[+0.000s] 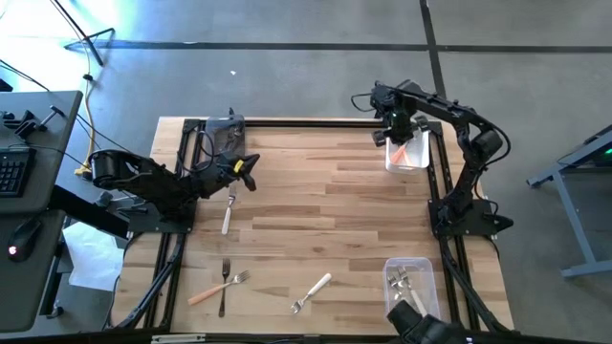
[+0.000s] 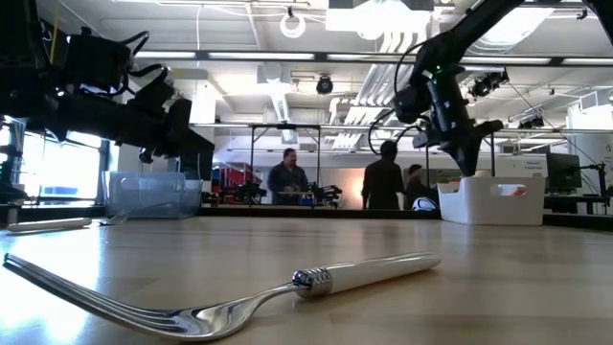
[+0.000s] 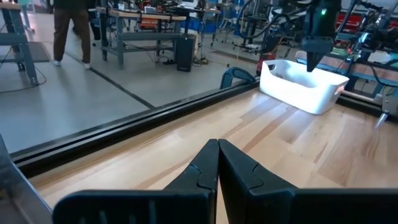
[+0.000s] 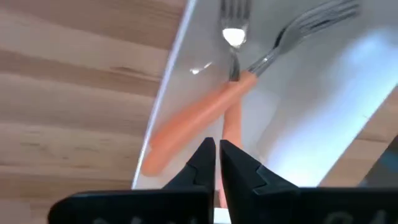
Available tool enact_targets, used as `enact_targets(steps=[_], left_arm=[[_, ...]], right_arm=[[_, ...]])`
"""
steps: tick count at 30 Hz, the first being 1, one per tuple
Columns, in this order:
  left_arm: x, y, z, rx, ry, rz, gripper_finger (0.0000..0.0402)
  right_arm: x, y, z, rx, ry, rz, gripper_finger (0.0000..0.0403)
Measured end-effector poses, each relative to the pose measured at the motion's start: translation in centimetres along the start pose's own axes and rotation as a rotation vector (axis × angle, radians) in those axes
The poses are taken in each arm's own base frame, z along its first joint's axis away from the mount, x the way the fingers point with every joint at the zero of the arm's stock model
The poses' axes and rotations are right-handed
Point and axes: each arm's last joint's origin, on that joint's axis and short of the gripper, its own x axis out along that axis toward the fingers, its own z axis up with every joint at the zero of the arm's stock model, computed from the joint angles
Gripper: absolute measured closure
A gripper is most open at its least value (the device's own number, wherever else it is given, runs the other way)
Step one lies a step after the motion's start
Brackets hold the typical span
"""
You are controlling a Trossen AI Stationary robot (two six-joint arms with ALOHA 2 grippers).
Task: Sort silverware by color (type)
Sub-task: Adjust the black bin
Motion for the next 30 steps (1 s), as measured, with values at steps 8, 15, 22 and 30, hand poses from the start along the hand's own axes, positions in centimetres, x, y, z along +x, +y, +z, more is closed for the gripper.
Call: enact_targets(steps=[8,15,22,30], left_arm=[[0.0,0.0,-0.2,0.05,0.018,-0.009,0.0401],[0.0,0.0,-0.9,0.114,0.091,-0.046,0.0401],[-0.1,-0.1,-1.6,0.144,0.177,-0.103,0.0401],[1.8,-2.0,-0.8,0.173,0.26,-0.202,0.0401]], right_arm=[[-1.7,-0.4,-2.1,-0.071,0.037,-0.009,0.0402],[-5.7,0.8,-4.0,-0.191,-0.465,0.206,0.0403],[-6.2,3.3,-8.5,-0.355,-1.033,0.47,0.0403],[-3.3,6.1,-12.5,-0.53,-1.436,0.723,0.0403]])
